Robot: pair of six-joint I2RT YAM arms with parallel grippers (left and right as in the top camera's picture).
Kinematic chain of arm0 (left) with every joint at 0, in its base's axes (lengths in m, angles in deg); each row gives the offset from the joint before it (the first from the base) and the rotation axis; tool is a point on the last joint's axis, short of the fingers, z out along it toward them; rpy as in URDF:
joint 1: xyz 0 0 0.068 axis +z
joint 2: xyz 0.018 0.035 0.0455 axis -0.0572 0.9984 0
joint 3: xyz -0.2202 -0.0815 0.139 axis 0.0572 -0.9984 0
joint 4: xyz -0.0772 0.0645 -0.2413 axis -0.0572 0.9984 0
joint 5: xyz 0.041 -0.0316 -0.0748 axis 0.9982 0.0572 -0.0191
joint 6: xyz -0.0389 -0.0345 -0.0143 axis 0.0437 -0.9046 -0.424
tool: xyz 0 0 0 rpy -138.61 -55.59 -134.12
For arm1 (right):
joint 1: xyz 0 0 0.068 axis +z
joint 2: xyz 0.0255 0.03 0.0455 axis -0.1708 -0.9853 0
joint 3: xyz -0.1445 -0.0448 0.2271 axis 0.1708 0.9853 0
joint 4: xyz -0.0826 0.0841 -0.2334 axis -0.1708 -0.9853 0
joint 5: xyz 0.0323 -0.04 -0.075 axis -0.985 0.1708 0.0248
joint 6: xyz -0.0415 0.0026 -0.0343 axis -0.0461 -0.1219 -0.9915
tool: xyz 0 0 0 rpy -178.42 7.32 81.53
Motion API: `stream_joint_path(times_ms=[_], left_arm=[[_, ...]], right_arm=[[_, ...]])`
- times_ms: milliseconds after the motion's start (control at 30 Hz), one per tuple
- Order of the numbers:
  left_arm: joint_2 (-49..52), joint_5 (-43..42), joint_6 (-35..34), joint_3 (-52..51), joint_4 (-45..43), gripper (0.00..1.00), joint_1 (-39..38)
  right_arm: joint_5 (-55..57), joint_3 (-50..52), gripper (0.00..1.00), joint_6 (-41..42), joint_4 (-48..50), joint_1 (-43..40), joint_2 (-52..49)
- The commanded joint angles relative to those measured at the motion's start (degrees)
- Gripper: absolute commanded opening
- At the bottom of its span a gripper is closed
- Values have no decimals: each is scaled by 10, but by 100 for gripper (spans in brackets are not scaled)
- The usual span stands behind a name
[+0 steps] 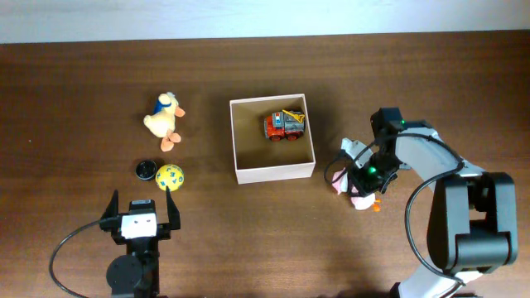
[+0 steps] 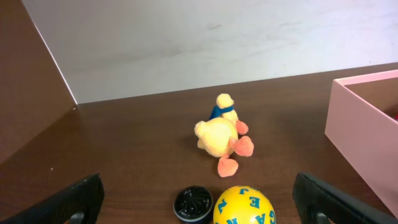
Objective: Pack container
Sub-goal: 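Lift the duck and carry it over the box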
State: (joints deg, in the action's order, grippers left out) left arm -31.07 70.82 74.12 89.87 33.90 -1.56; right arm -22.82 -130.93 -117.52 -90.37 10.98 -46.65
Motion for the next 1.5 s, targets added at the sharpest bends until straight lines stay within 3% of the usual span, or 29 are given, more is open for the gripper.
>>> stream_joint_path(times_ms=[0,300,533,800,1133,1267,1467], left_arm=[[-4,-6,9,-4,-2,99,-2],[-4,-6,9,-4,-2,99,-2],[-4,-6,9,-4,-2,99,-2],[-4,-6,9,-4,-2,99,-2],[-4,-6,9,-4,-2,99,-2],[-4,-6,9,-4,-2,99,-2],[-4,-6,9,-4,-2,99,-2]], right_arm=[[-36,-76,32,16,-54,0,-8],[-135,-263,4,15,-186,0,-8],[-253,-321,4,16,-213,13,-8],[-273,-322,4,30,-120,127,-8],[56,-322,9,235,-14,248,-9],[127,-322,9,294,-2,259,-9],[138,-320,9,304,3,259,-12]])
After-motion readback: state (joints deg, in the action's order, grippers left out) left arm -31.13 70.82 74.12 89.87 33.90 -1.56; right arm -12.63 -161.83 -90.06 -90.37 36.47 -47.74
